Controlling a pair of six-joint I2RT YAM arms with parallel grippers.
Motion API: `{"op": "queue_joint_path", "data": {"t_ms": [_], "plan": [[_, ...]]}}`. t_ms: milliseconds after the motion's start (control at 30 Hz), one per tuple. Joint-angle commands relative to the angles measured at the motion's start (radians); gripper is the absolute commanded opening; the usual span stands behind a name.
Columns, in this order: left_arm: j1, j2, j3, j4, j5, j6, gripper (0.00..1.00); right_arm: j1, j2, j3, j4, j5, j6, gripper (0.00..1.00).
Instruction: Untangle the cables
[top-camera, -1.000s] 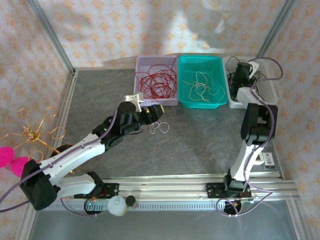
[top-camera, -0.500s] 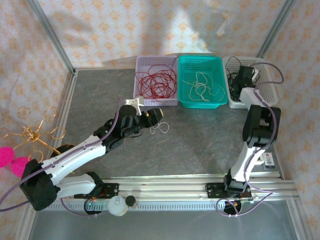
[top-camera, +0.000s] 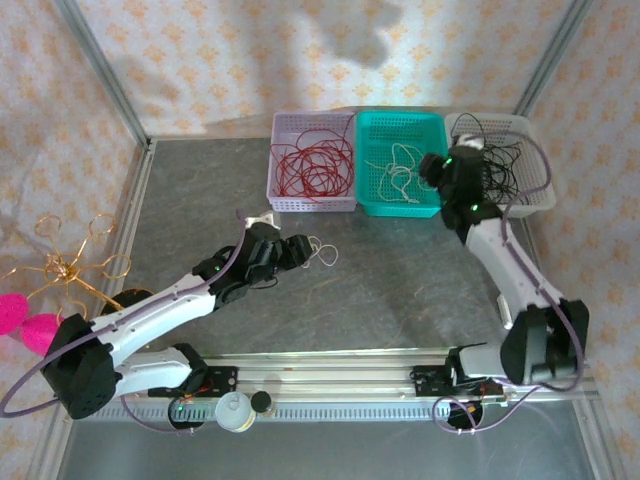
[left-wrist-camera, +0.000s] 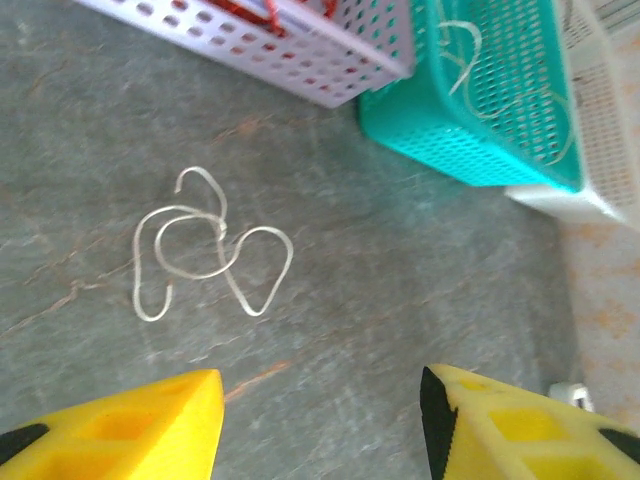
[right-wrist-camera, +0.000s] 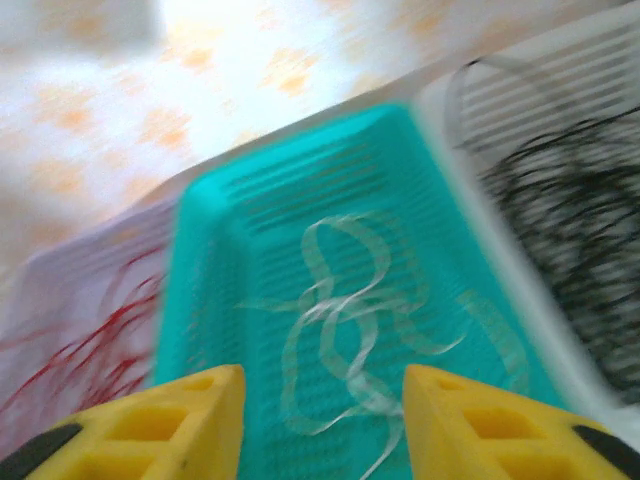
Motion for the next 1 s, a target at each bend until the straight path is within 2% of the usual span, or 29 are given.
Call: {"op": "queue_joint_path", "data": {"t_ms": [0, 67, 133, 200, 267, 367, 533, 833, 967], "plan": [[0.012, -0.016, -0.053, -0.042, -0.043, -0.018, 0.56, 0.158, -0.087, -0.156, -0.027, -0.115, 0.045, 0.44], [0.017, -0.043, -0.098, -0.002, -0.033, -0.030, 0.56, 0.291, -0.104, -0.289, 0.056, -0.244, 0.016, 0.46], [0.021, -0.064, -0.135, 0.029, -0.018, -0.042, 0.56, 0.408, -0.073, -0.373, 0.143, -0.370, -0.079, 0.47], [0.022, -0.078, -0.162, 0.046, 0.000, -0.049, 0.56, 0.473, -0.017, -0.420, 0.225, -0.393, -0.176, 0.50], [0.023, -0.086, -0.170, 0.038, 0.011, -0.047, 0.56, 0.470, 0.042, -0.428, 0.295, -0.359, -0.225, 0.50], [0.023, -0.097, -0.167, 0.015, 0.032, -0.028, 0.57, 0.456, 0.131, -0.384, 0.305, -0.287, -0.298, 0.50], [0.023, -0.134, -0.195, 0.004, 0.036, -0.031, 0.56, 0.415, 0.290, -0.303, 0.315, -0.286, -0.342, 0.47], [0.023, -0.183, -0.198, -0.033, 0.034, -0.028, 0.57, 0.375, 0.481, -0.171, 0.284, -0.457, -0.449, 0.46], [0.023, -0.195, -0.200, -0.050, 0.022, -0.026, 0.57, 0.373, 0.542, -0.130, 0.251, -0.453, -0.466, 0.39]]}}
